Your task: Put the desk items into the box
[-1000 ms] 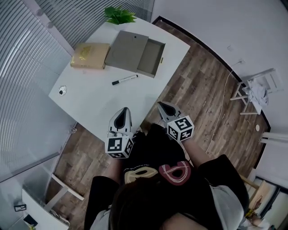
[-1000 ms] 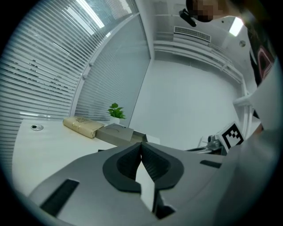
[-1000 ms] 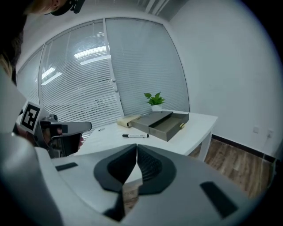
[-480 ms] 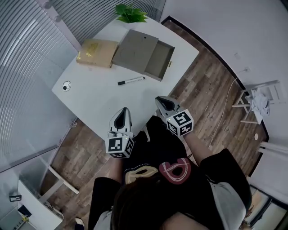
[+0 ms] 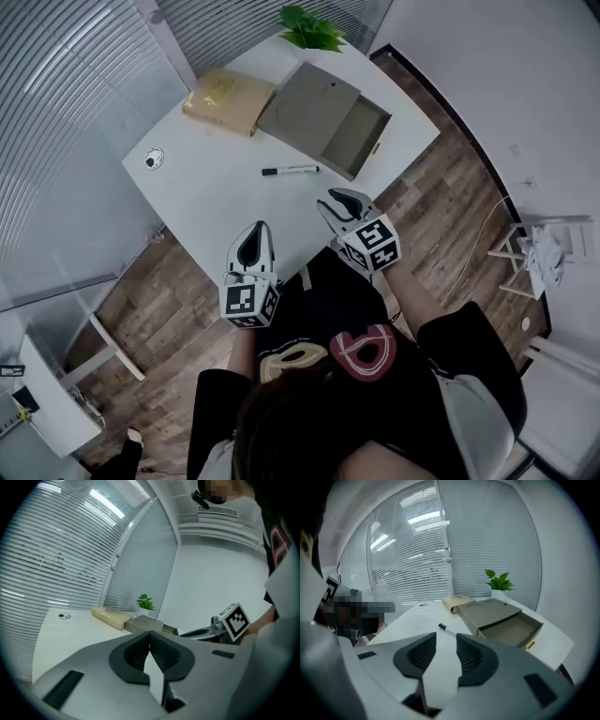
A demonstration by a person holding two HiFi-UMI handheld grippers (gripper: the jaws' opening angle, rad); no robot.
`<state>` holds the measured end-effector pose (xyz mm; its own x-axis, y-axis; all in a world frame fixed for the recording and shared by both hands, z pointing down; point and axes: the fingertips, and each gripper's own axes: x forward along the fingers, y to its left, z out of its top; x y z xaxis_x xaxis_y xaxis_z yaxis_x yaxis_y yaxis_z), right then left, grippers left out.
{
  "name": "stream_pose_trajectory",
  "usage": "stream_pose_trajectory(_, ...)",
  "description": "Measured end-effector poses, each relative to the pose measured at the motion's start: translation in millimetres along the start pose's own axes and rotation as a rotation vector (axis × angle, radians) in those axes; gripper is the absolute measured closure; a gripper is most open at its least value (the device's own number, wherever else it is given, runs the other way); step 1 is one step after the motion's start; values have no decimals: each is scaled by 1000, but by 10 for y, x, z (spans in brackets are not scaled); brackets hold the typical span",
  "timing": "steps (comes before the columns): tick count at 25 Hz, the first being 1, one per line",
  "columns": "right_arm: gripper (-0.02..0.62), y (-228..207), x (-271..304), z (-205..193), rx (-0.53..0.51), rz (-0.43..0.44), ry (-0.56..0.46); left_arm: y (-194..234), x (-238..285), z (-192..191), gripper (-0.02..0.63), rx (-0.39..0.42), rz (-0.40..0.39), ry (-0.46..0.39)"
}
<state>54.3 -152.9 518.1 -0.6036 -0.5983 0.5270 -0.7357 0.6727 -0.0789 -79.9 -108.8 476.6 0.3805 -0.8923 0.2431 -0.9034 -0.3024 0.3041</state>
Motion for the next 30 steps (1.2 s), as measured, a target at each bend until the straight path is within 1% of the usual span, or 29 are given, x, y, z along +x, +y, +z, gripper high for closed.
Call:
stream_pose_trajectory(2,442,-20,89,30,-30,18,20,35,-9,9,589,-2,28,-6)
stream_pose_trajectory(3,437,-36,132,45,-50,23,32,53,-11,11,589,-3,41,-8)
stream_pose_trajectory(8,437,-144,321,175,-131,38,66,122,1,42,589,-11,97,-22)
stream_pose_trajectory(14,422,-133,552,245,-228,115,128,216,-5,72,589,-20,174,-42)
stream_pose_trajectory(17,414,-123,670,219,-280,143,177,276,-11,69,589,-34,215,-50)
stream_pose_trajectory(23,414,-78,872,154,-424,219,305,350,13,58,589,-61,270,-67)
stream_pose_trajectory(25,414,-84,923,155,-465,227,336,372,8,50,589,-71,290,-75)
stream_pose_trajectory(28,413,-103,1009,154,-502,234,377,412,6,46,589,-78,315,-81)
stream_pose_trajectory(30,397,-103,1070,142,-505,252,404,440,7,49,589,-82,330,-82)
